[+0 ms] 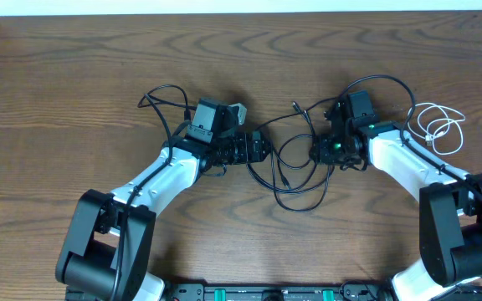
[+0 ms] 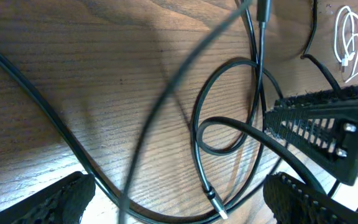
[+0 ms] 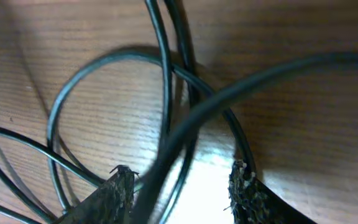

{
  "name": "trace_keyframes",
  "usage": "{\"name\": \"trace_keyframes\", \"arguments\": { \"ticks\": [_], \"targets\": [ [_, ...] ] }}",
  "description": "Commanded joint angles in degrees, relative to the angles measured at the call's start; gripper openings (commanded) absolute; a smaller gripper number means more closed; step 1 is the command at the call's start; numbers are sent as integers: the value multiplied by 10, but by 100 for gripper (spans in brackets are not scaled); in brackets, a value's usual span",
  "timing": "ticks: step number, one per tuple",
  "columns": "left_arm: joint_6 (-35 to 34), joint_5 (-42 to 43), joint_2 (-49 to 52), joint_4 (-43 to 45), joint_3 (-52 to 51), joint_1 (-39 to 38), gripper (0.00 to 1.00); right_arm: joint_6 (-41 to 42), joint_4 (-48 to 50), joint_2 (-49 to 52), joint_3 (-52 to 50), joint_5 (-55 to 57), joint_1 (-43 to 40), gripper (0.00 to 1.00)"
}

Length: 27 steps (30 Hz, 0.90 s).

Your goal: Untangle cables

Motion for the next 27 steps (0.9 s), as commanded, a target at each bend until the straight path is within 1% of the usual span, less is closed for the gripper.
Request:
{"name": "trace_keyframes", "arguments": {
  "ticks": [1, 4, 11, 15, 19, 20, 22, 23, 24, 26, 27],
  "targets": [
    [14, -10, 8, -4, -3, -1, 91, -43, 16, -1, -1, -101, 1, 47],
    [14, -10, 8, -4, -3, -1, 92, -43, 10, -16, 2, -101, -4, 47],
    [14, -10, 8, -4, -3, -1, 91, -38, -33, -58, 2, -10, -10, 48],
    [14, -10, 8, -4, -3, -1, 92, -4, -54, -51, -4, 49, -10, 51],
    [14, -10, 8, -4, -3, -1, 91, 8, -51, -20, -17, 53, -4, 52],
    [14, -10, 8, -4, -3, -1, 92, 12, -51, -9, -17, 53, -3, 50],
    [14, -10, 8, -4, -3, -1, 91, 21, -49, 12, -17, 52, -3, 44],
    [14, -10, 8, -4, -3, -1, 92, 20, -40, 25, -17, 42, -3, 34],
    [14, -10, 8, -4, -3, -1, 92, 20, -35, 29, -17, 37, -3, 27],
    [14, -14, 8, -4, -3, -1, 91, 13, -25, 29, -16, 12, -3, 5],
    [15, -15, 8, -4, -3, -1, 91, 0, -26, 26, -12, -6, -4, 1]
  ]
}}
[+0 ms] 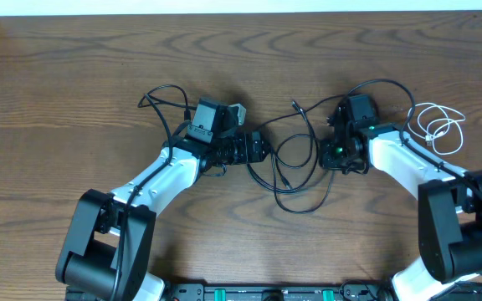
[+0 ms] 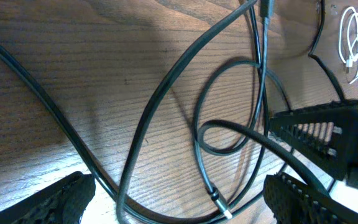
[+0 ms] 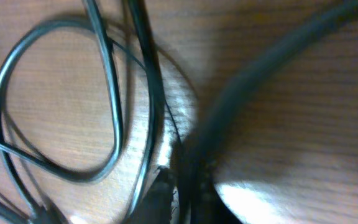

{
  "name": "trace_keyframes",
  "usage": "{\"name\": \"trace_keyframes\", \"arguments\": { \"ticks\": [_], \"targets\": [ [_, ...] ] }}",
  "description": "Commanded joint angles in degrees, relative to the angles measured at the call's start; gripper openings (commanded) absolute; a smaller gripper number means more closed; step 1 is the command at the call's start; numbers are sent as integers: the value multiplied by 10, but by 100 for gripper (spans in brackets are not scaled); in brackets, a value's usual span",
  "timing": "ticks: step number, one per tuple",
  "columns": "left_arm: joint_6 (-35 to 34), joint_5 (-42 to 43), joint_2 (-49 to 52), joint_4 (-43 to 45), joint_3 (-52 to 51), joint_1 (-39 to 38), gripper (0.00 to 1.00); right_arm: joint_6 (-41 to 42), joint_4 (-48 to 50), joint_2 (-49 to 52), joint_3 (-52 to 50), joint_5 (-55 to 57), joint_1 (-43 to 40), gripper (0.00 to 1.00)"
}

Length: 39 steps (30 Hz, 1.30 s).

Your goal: Untangle cables

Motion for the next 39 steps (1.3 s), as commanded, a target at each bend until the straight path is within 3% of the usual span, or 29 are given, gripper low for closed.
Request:
{"name": "trace_keyframes", "arguments": {
  "ticks": [1, 7, 16, 21, 24, 29, 32, 34, 36, 39],
  "targets": [
    [14, -10, 7, -3, -3, -1, 92, -23, -3, 7, 6, -64, 0, 1],
    [14, -12, 7, -9, -3, -1, 92, -22, -4, -93, 57, -229, -26, 1],
    [14, -36, 7, -24, -3, -1, 91, 0, 13, -323, 85, -223, -109, 1],
    [14, -53, 7, -35, -3, -1, 92, 25, -2, -434, 84, -121, -192, 1],
    [14, -53, 7, -36, -3, -1, 92, 40, -50, -485, 84, 3, -238, 1],
    [14, -56, 7, -36, -3, -1, 91, 82, -153, -510, 82, 241, -274, 1],
    [14, -57, 7, -35, -3, -1, 92, 117, -175, -503, 71, 259, -275, 2],
    [14, -57, 7, -36, -3, -1, 92, 115, -174, -491, 60, 239, -274, 24],
    [14, -57, 7, -36, -3, -1, 91, 114, -174, -470, 54, 230, -274, 59],
    [14, -57, 7, -36, -3, -1, 91, 88, -174, -430, 53, 190, -274, 87]
  ]
}}
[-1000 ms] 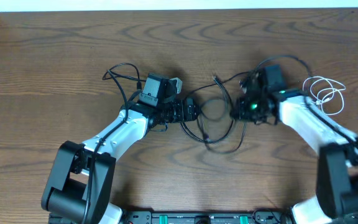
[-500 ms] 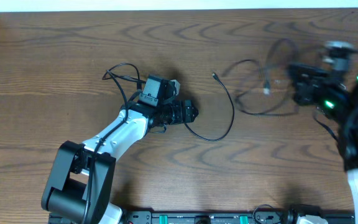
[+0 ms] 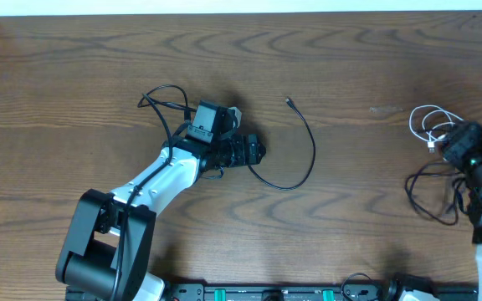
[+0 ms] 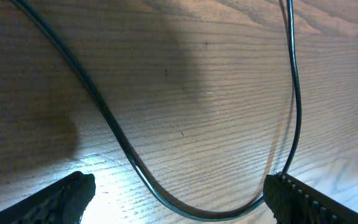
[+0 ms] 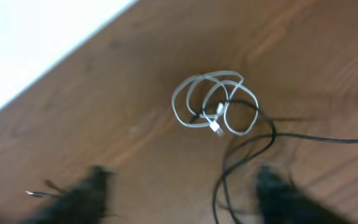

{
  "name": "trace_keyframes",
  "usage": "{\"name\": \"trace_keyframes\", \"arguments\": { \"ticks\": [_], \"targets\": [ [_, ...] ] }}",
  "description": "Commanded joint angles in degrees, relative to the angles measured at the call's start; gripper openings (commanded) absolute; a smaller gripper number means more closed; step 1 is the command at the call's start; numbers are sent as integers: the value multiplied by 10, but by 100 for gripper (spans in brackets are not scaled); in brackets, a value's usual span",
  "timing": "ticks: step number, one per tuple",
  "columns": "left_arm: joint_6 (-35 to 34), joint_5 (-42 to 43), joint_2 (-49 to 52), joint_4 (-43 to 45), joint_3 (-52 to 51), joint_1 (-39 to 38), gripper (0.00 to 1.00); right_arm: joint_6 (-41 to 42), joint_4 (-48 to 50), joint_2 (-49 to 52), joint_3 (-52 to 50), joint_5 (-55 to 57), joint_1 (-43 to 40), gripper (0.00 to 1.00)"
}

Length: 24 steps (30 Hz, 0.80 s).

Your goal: Untangle cables

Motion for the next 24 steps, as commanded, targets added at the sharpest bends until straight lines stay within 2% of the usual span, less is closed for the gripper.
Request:
{"name": "trace_keyframes", "arguments": {
  "ticks": [1, 5, 12, 17, 24],
  "targets": [
    [7, -8, 7, -2, -3, -1, 92, -21, 1, 43, -6, -37, -1, 91],
    [7, -8, 7, -2, -3, -1, 92, -95, 2, 104, -6, -152, 3, 97],
    [7, -8, 7, -2, -3, -1, 93, -233, 13, 217, -6, -355, 42, 97],
    [7, -8, 7, 1, -3, -1, 93, -256, 30, 298, -6, -366, 102, 96],
    [7, -8, 7, 0, -3, -1, 93, -264, 106, 409, -6, -366, 199, 96]
  ]
}}
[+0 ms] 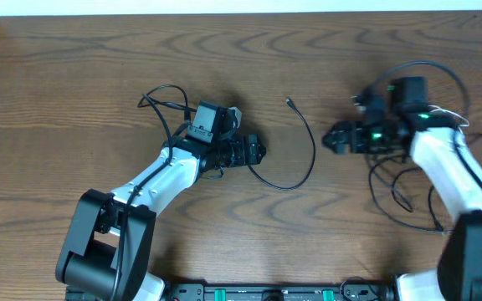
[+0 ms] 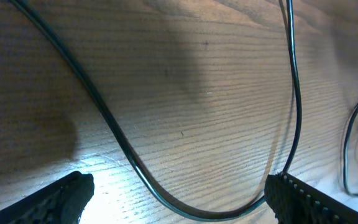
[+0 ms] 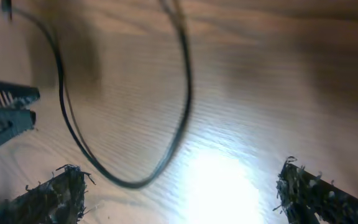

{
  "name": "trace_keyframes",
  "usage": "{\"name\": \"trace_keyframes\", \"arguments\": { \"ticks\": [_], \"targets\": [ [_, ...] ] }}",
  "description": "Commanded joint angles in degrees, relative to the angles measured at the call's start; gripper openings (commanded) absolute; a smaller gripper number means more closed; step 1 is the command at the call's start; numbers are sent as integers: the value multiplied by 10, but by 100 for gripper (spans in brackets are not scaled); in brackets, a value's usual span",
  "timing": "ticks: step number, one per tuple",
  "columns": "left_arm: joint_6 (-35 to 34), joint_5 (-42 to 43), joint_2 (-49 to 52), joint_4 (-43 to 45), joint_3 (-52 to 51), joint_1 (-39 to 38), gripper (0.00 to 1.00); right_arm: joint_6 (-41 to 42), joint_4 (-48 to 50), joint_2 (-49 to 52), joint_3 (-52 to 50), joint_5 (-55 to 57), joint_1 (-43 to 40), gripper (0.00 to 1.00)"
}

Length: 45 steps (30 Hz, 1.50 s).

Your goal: Untangle cables

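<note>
One black cable curves across the table's middle from its plug round to my left gripper. In the left wrist view this cable runs between the fingers of the left gripper, which stands open. A second black cable lies in loose loops on the right, around my right arm; part of this second cable shows at the left wrist view's right edge. My right gripper points left, open and empty, just right of the first cable.
A white cable lies at the far right, mostly under my right arm. Tight black loops sit behind the left arm. The brown wooden table runs to a white back edge.
My right gripper was at the far right edge, near the white cable. It is now left of there, near the table's middle, facing the first cable. The second black cable lies on the right. The left arm is unchanged.
Two black cables lay crossed in the middle between both grippers, the right one open around strands. Then the right gripper was closed on a strand. Later that cable was at the far right, apart from the first. Now the open right gripper is near the middle.
</note>
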Motion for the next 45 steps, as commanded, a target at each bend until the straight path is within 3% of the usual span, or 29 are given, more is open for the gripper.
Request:
{"name": "trace_keyframes", "arguments": {
  "ticks": [1, 7, 10, 13, 17, 20, 24, 29, 33, 35, 38, 42, 45],
  "targets": [
    [6, -8, 7, 0, -3, -1, 93, -19, 25, 42, -1, -18, 38, 96],
    [5, -8, 7, 0, -3, -1, 93, 3, 73, 97, -1, -18, 87, 95],
    [6, -8, 7, 1, -3, -1, 64, 20, 96, 116, -1, -17, 104, 92],
    [5, -23, 7, -2, -3, -1, 54, 35, 118, 134, -1, -14, 122, 85],
    [5, -65, 8, -15, -4, -1, 50, 42, 140, 149, -1, -14, 143, 56],
    [5, -68, 8, -22, -4, -1, 50, 50, 146, 150, -1, -9, 150, 25],
    [5, -68, 8, -26, -4, -1, 50, 50, 145, 150, -1, -1, 146, 14],
    [5, -68, 8, -28, -4, -1, 50, 50, 121, 136, 3, -2, 126, 18],
    [5, -68, 8, -28, -4, -1, 45, 49, 96, 104, 4, -11, 104, 29],
    [5, -68, 8, -28, -4, -1, 45, 34, 79, 75, 4, -10, 96, 49],
    [5, -68, 8, -28, -4, -1, 45, 10, 59, 37, 4, 6, 91, 60],
    [5, -68, 8, -28, -4, -1, 45, 10, 39, -17, 4, 61, 93, 58],
    [5, -68, 8, -28, -4, -1, 45, 8, 44, -26, 4, 33, 110, 36]
  ]
}}
